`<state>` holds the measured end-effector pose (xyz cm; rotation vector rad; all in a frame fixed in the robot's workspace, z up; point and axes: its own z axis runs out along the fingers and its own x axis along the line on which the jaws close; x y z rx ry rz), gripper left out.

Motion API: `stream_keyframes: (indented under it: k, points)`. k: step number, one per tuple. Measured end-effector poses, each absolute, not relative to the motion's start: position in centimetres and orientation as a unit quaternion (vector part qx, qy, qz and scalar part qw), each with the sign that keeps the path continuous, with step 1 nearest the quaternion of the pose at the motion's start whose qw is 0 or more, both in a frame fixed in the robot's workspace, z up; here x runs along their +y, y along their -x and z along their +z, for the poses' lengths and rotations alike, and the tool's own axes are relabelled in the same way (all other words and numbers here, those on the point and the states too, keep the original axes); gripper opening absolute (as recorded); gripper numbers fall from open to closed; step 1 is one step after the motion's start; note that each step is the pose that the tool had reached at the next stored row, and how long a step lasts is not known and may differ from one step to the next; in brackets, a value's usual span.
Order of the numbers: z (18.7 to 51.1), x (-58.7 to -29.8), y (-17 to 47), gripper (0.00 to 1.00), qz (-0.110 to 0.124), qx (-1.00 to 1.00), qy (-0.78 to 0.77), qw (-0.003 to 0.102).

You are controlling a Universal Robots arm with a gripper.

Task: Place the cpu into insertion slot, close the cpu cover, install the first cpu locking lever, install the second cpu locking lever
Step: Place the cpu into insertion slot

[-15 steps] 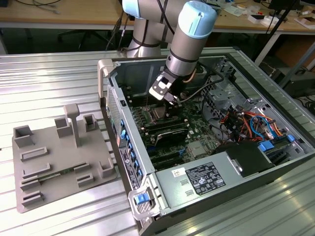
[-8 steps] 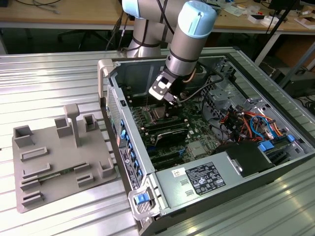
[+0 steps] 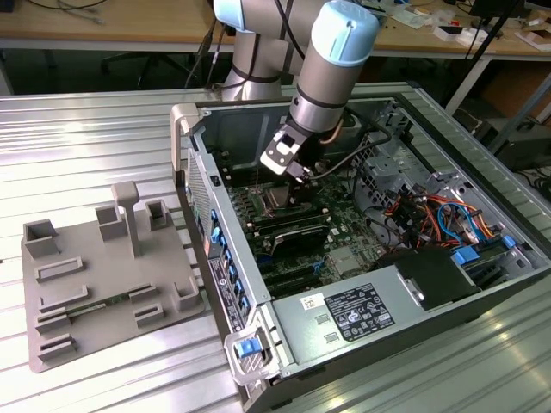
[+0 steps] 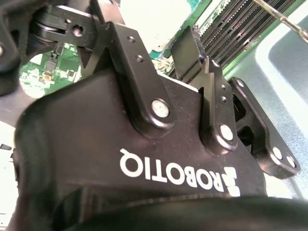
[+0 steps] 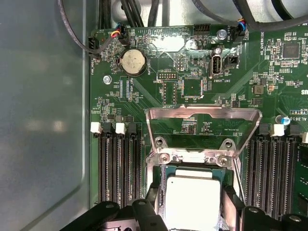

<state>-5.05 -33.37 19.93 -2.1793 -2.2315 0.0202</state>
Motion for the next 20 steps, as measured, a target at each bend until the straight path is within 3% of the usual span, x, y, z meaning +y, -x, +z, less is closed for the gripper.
stream_keyframes:
  k: [3,20]
  points:
    - [19.93,-33.37,5.05,0.54,0.006,-0.715,0.699,0.012]
    - [20.32,-33.62,5.32,0.54,0.005,-0.725,0.689,0.013]
